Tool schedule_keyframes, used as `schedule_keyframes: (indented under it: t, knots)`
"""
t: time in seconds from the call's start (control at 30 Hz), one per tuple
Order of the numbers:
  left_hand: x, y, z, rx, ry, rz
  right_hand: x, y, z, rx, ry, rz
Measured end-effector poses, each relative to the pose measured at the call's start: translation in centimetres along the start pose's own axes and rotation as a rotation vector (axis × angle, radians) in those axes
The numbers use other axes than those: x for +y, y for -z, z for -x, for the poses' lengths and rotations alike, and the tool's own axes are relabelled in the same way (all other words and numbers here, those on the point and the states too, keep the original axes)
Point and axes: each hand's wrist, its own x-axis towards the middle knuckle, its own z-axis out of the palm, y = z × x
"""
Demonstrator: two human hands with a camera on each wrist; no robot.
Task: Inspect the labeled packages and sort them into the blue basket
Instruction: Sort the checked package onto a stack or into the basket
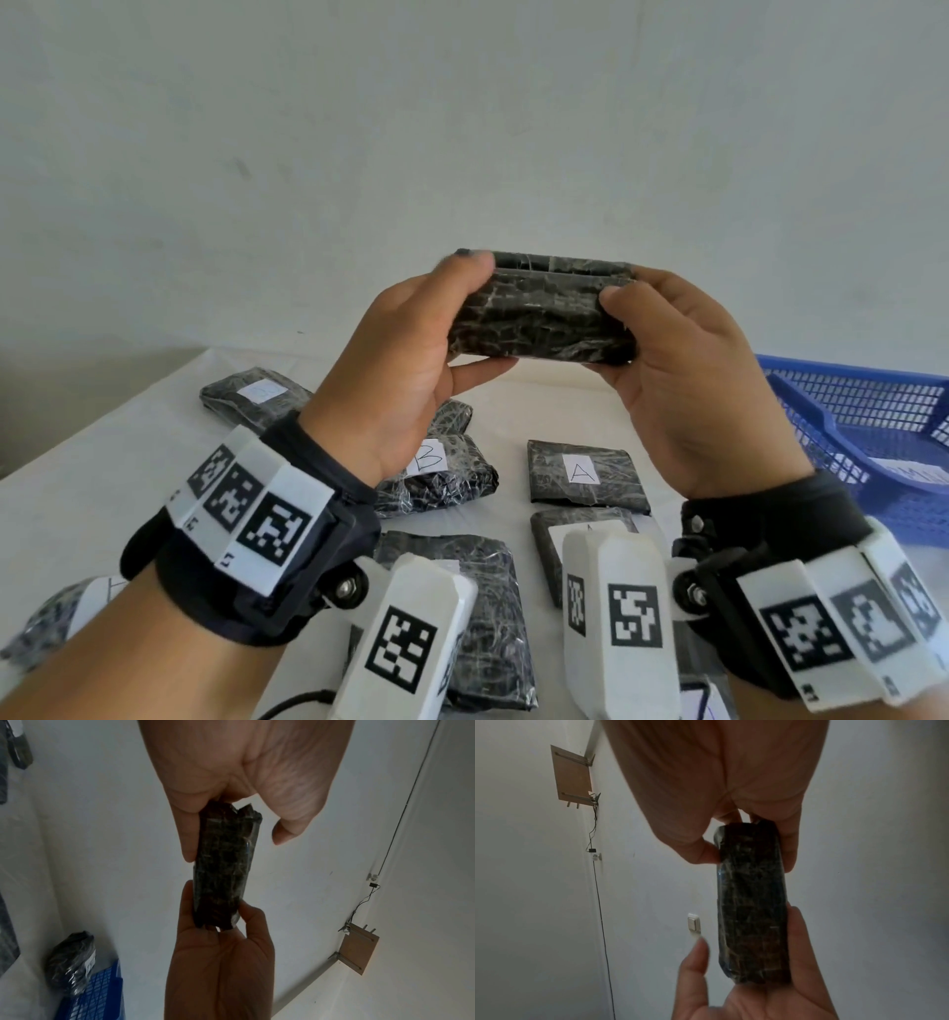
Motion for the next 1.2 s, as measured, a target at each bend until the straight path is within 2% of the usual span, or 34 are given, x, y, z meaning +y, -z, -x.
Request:
schedule_keyframes:
  t: [0.13, 0.3, 0.4, 0.57, 0.7, 0.83, 0.97, 1.2]
  knots:
    - [-0.4, 0.0, -0.1, 0.024, -0.023, -0.035, 0.0, -0.5, 0.2, -0.008, -0.018, 0.033]
    - [-0.5, 0.0, -0.1, -0.001, -0.035, -0.047, 0.4, -1.0, 0.2, 0.062, 0.003, 0.108]
    - [-0.5, -0.2, 0.0, 0.016, -0.031, -0.046, 0.4, -0.5, 0.1, 0.027, -0.003, 0.086]
    - [-0.6, -0.2, 0.2, 0.040, -0.125, -0.128, 0.6, -0.6, 0.1, 0.003, 0.059, 0.152]
    - [-0.3, 0.0, 0.1, -0.030, -0.076, -0.109, 0.6, -0.2, 0.0, -0.021, 0.045, 0.090]
    - [0.0, 0.0, 0.0, -0.006, -0.061, -0.050, 0.0, 0.4, 0.0, -0.141, 0.068, 0.044]
    - [0.1, 0.2, 0.0, -0.026, -0.034, -0.041, 0.3, 0.4, -0.1, -0.131, 0.106, 0.127]
    - [0.1, 0.2, 0.0, -0.013, -0.029, -0.034, 0.1, 0.8, -0.3, -0.110, 0.095, 0.106]
